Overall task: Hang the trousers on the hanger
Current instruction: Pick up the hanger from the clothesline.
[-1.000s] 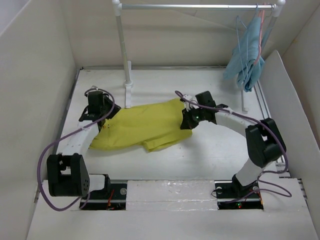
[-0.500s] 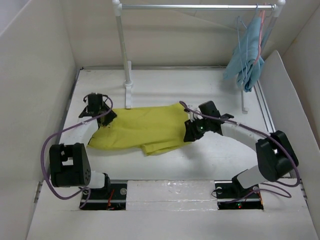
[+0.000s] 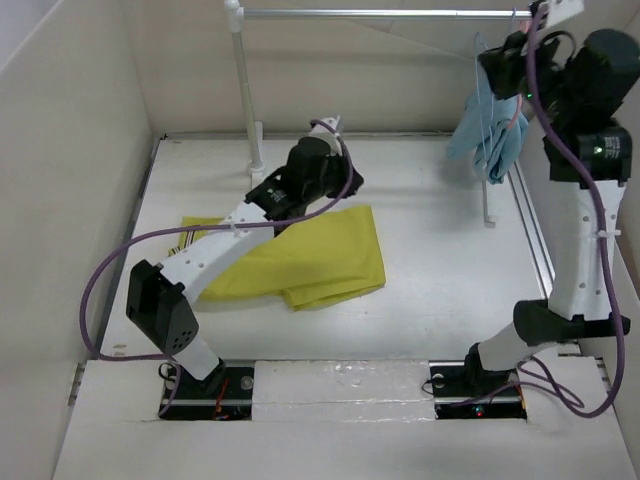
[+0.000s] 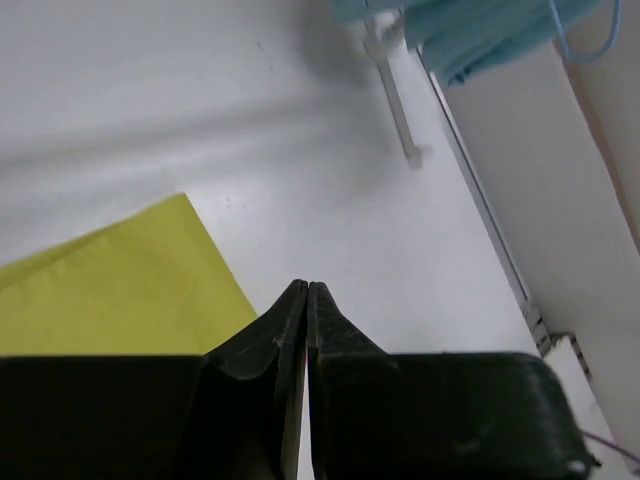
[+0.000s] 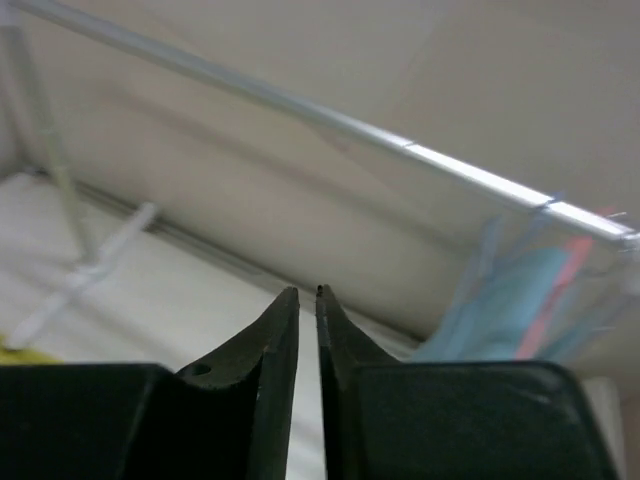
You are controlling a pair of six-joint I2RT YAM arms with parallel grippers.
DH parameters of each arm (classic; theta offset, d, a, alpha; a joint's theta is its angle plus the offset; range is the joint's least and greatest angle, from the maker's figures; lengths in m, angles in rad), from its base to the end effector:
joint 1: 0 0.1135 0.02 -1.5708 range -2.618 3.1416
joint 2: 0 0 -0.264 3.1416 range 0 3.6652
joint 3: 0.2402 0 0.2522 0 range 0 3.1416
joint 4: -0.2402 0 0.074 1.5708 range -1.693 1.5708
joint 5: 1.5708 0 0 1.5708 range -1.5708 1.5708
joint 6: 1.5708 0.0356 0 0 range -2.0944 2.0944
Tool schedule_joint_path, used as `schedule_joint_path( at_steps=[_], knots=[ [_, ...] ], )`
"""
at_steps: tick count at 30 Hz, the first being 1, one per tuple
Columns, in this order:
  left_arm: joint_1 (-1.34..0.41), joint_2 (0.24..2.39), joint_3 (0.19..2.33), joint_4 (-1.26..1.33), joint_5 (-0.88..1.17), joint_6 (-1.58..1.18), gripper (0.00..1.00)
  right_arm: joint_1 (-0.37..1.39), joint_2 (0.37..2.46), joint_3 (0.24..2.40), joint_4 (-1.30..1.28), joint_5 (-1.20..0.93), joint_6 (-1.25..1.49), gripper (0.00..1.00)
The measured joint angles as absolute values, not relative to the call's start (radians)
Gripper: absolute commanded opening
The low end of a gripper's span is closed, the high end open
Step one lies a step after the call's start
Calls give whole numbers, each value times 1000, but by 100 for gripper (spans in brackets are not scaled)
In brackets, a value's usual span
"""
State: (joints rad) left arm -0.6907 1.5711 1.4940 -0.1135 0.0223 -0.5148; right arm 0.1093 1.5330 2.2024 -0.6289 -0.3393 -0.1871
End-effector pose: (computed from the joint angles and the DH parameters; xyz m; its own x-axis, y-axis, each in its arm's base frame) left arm 0.2897 -0.2405 0.3977 -0.4490 -0.2675 -0.8526 0.4972 0.7180 -0.4871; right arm 0.2695 0.0415 0.5807 0.1202 -0.1633 -0.9792 -0.4184 0.8862 -0.1991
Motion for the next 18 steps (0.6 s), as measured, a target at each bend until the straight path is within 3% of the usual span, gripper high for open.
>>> schedule_joint_path(
  at_steps=[2,3,6,8,13,18],
  knots=[
    [-735,1589,1462,-100,52,-507,0,18,1591,2323,-655,-348,-192,38],
    [-746,1591,1432,-97,66,-505,13,1,1602,2342,-667,-369,-199,45],
    [-758,1589,1339,-86,104,-502,27,-103,1715,2423,-696,-397,-196,52],
    [-764,1588,1279,-73,120,-501,35,-137,1787,2423,-720,-424,-195,52],
    [-772,1588,1203,-79,155,-497,35,-176,1934,2405,-779,-472,-184,52],
    [-773,1581,1196,-63,181,-494,34,-170,1928,2368,-776,-450,-183,49]
  ],
)
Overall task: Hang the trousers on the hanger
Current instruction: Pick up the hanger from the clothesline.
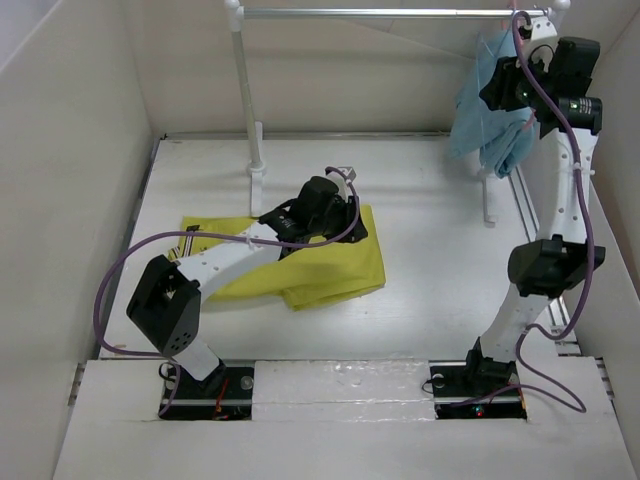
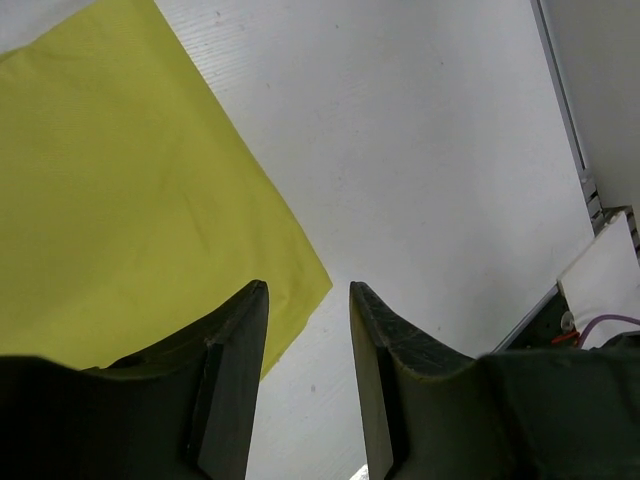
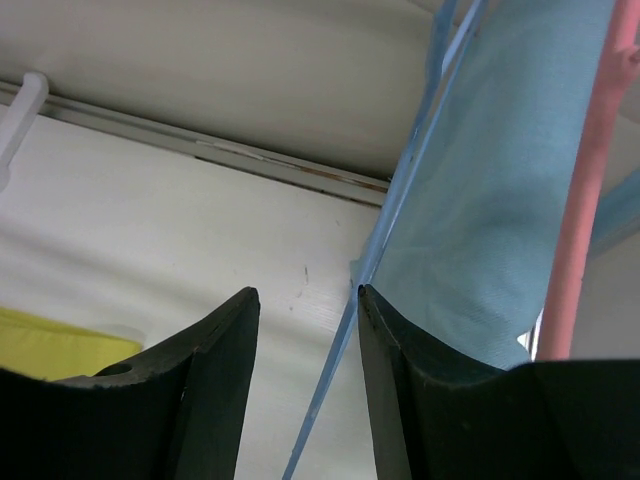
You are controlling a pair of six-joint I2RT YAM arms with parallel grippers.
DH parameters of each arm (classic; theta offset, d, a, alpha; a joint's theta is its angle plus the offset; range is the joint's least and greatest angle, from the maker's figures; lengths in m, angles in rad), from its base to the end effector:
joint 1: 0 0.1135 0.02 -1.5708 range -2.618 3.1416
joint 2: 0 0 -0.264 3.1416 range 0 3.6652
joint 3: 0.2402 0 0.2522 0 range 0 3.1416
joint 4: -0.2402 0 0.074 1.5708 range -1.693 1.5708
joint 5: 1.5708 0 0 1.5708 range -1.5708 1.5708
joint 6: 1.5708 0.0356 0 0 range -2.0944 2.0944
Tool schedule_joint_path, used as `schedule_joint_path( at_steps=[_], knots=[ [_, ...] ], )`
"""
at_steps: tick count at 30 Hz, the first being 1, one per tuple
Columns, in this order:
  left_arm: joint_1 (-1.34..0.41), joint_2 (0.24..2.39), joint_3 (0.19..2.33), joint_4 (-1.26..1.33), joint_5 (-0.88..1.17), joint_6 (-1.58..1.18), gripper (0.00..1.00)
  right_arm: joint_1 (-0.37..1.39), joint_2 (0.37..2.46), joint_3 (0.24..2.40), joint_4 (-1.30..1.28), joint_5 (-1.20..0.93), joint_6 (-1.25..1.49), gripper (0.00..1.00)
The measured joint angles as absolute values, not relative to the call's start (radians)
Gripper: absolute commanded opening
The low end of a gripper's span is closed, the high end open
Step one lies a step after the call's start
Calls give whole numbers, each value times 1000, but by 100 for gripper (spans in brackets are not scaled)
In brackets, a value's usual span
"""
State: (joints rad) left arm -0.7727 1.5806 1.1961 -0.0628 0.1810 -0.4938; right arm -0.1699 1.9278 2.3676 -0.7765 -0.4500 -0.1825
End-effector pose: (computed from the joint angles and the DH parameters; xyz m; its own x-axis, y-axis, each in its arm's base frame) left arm 0.2608 -0.2632 0.2941 -0.6533 -0.0143 -0.7570 0.5602 0.6635 -0.4959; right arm 0.4052 -0.0538 0.4844 -0.2744 -0.1187 -0.9543 -0.3073 0.9511 -0.0300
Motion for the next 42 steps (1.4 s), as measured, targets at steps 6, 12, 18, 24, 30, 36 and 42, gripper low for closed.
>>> schedule_joint_path(
  at_steps=[6,12,18,24,30,36,42],
  knots=[
    [-773,1579,1196,-64,180,-485,33,-139,1846,2198,-728,-355,-184,47],
    [-773,1575,1196,-72,176,-479,32,-94,1795,2015,-679,-248,-187,45],
    [-772,1574,1196,-76,175,-478,32,-77,1792,1982,-634,-178,-192,5],
    [-771,1574,1206,-94,177,-478,45,-79,1759,1919,-561,-162,-174,0],
    [-764,1574,1333,-150,200,-479,55,-78,1686,1914,-506,-153,-159,0],
    [-762,1584,1568,-202,233,-497,60,-74,1549,1883,-488,-150,-165,0],
    [-785,1680,1902,-220,239,-524,60,-51,1404,1651,-456,-172,-177,0]
  ],
)
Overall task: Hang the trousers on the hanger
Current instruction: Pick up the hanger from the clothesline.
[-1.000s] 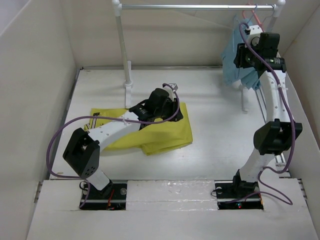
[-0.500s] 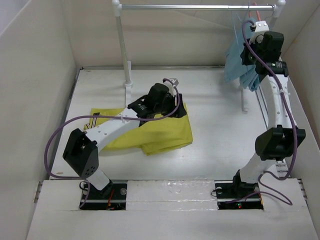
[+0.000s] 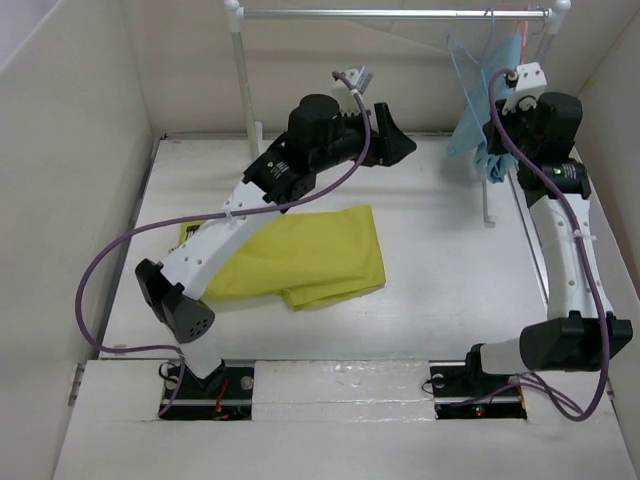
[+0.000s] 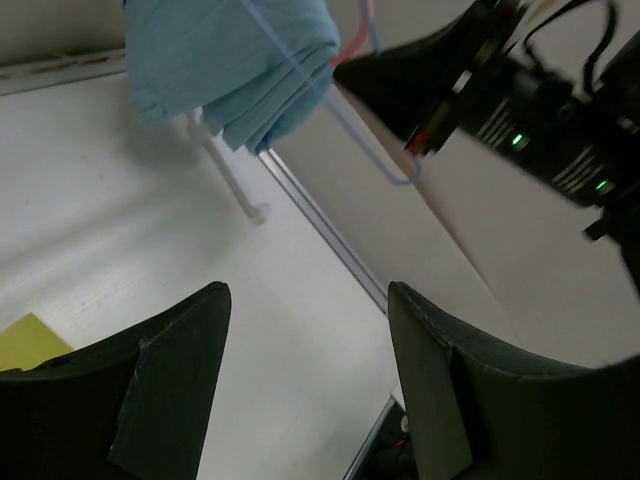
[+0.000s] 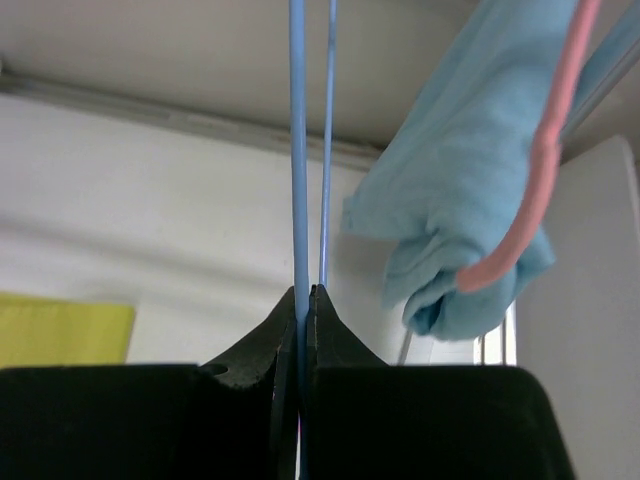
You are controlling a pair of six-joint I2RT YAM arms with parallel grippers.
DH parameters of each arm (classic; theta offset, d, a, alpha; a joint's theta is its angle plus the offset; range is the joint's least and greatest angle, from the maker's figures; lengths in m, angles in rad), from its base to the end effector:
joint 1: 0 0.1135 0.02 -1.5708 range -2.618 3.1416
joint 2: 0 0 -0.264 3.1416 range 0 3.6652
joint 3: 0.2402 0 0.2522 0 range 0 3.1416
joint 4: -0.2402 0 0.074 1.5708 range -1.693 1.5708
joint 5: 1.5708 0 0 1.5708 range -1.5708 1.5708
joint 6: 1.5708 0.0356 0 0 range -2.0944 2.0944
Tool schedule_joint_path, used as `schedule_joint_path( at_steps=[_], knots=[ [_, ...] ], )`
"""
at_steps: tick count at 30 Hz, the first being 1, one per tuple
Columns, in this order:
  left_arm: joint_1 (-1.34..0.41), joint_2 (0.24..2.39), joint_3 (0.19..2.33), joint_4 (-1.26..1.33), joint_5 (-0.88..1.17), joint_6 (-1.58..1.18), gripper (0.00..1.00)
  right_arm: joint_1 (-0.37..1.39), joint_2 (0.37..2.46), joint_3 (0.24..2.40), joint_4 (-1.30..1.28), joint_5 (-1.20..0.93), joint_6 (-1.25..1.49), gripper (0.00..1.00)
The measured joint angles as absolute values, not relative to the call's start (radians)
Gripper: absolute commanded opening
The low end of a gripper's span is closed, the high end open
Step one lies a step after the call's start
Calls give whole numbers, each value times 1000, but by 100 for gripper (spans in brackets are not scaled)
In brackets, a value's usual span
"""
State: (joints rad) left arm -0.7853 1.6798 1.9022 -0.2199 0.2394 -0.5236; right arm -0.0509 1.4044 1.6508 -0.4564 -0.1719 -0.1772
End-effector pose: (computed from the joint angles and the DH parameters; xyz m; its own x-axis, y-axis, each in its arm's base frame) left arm 0.2649 -0.2768 0.4888 -0.4257 -0.2612 -0.8663 0.7410 0.4489 -0.4995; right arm 0.3058 -0.0095 0.4691 -0.1843 -0.1645 -0.9690 -0.1518 0.9788 -0.1373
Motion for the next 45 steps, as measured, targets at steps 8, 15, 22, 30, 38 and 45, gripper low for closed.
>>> schedule_joint_path(
  at_steps=[8,15,22,30,38,45],
  knots=[
    [-795,1850,2059,-193,257,-592,55,-4,1265,1371,-471,-217,-190,0],
    [-795,2028,2088,-186,272,-646,57,139,1170,1223,-465,-218,-187,0],
    [-795,2063,2046,-122,258,-670,55,206,1168,1174,-464,-188,-176,0],
    [-797,1985,1875,-10,223,-689,43,231,1168,1145,-465,-191,-175,0],
    [-797,1985,1886,-19,176,-690,38,253,1167,1142,-471,-148,-168,0],
    [-790,2001,1918,-47,154,-694,0,318,1153,1108,-482,-81,-153,0]
  ],
)
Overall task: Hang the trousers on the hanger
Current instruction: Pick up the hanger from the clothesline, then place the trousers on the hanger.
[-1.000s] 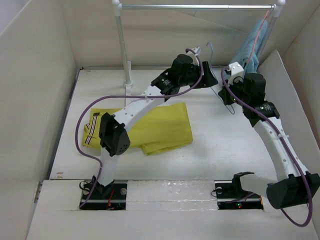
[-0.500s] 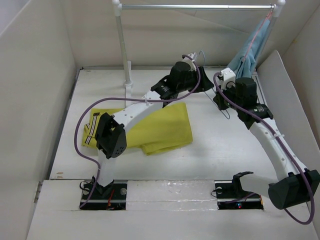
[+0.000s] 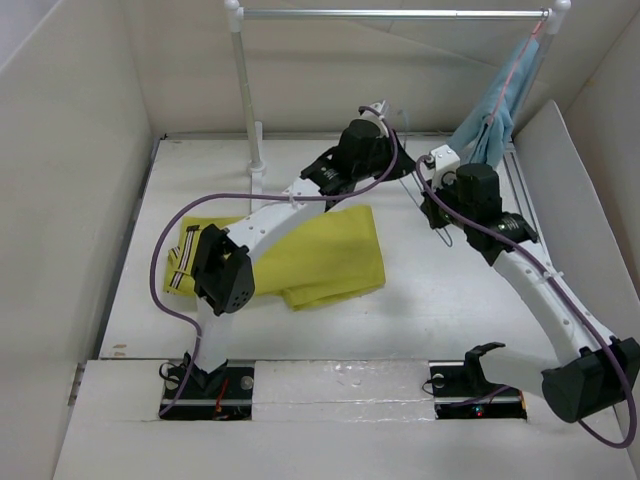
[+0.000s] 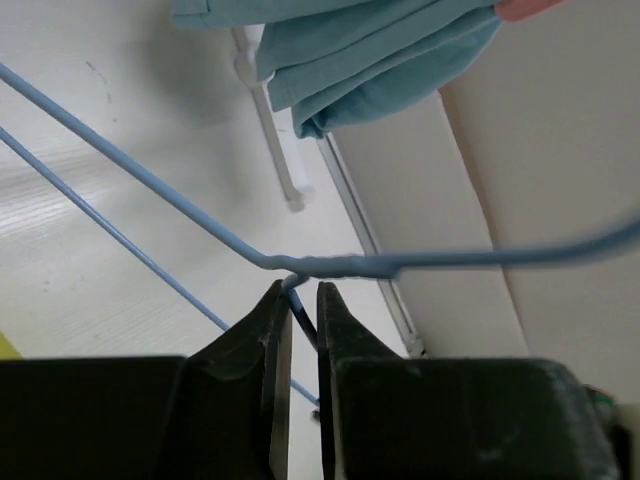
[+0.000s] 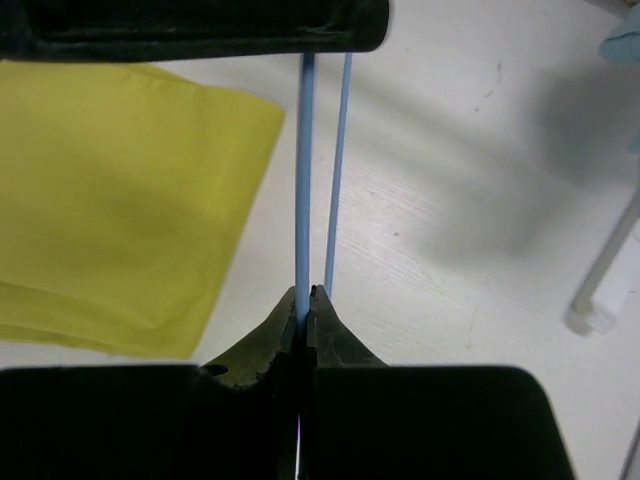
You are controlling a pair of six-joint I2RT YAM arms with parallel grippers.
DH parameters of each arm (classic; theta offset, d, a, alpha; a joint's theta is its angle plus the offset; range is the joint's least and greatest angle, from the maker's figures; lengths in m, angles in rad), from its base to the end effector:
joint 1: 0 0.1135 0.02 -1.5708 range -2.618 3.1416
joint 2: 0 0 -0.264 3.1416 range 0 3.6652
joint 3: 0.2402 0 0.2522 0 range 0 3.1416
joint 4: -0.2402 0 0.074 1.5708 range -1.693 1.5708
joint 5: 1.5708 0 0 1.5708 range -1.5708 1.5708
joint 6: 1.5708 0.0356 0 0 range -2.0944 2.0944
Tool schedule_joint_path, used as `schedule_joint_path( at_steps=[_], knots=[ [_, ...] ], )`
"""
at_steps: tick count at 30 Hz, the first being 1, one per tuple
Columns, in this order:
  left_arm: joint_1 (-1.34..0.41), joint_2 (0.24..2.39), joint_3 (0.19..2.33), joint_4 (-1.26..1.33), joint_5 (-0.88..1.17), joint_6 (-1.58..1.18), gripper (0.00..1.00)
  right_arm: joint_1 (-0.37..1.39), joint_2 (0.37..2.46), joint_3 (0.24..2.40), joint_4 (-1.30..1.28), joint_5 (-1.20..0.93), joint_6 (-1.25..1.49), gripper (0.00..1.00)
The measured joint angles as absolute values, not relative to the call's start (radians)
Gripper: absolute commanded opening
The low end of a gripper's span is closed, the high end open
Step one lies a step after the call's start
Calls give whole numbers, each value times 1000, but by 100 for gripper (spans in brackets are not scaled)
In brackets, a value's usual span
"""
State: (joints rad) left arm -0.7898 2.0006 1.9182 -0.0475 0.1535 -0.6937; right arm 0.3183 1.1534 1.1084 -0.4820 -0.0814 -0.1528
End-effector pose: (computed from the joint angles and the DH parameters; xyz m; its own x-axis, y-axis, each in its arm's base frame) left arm 0.3392 -0.3499 0.3790 -0.5871 -0.3052 -0.7497 0.5634 0.5109 -0.6492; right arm 0.2413 0.0826 0.3487 -0.4145 -0.2963 -0.8605 -0.4469 0.8899 -0.0911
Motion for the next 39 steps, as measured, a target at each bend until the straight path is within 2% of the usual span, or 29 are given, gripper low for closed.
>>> schedule_joint_path(
  at_steps=[3,4,5,7,8,11,12,14,16,18,19,20,21,28,33,34,39],
  knots=[
    [-789,2009,1928,-50,167,-729,0,342,1152,1084,-481,-53,-130,0],
    [-790,2009,1928,-55,170,-734,0,348,1150,1075,-484,-39,-125,5],
    [-791,2009,1923,-55,178,-738,0,353,1145,1069,-487,-30,-119,20],
    [-790,1993,1858,1,198,-756,0,359,1128,1064,-509,-25,-114,41],
    [-790,1976,1802,40,208,-762,0,361,1113,1063,-532,-31,-116,56],
    [-786,1879,1519,181,241,-811,0,345,1047,1063,-596,-61,-135,69],
    [-785,1850,1429,224,252,-830,0,330,1022,1064,-616,-76,-142,70],
    [-786,1818,1287,295,267,-863,0,293,988,1074,-661,-117,-162,70],
    [-789,1816,1201,369,279,-891,0,263,981,1085,-686,-170,-189,65],
    [-794,1817,1128,446,286,-921,0,251,989,1084,-691,-221,-209,48],
    [-797,1820,1107,474,290,-934,0,249,998,1078,-689,-246,-216,33],
    [-800,1826,1096,500,292,-944,0,249,1007,1068,-680,-270,-225,2],
    [-803,1832,1090,528,292,-950,0,247,1017,1050,-663,-295,-232,0],
    [-805,1847,1071,618,273,-941,0,242,1227,904,-438,-467,-197,0],
    [-785,1878,1052,619,254,-912,0,249,1462,881,-265,-524,-146,11],
    [-780,1885,1045,616,251,-905,0,249,1465,881,-262,-525,-145,18],
    [-764,1895,1037,598,219,-874,0,279,1575,880,-115,-535,-82,31]
  ],
)
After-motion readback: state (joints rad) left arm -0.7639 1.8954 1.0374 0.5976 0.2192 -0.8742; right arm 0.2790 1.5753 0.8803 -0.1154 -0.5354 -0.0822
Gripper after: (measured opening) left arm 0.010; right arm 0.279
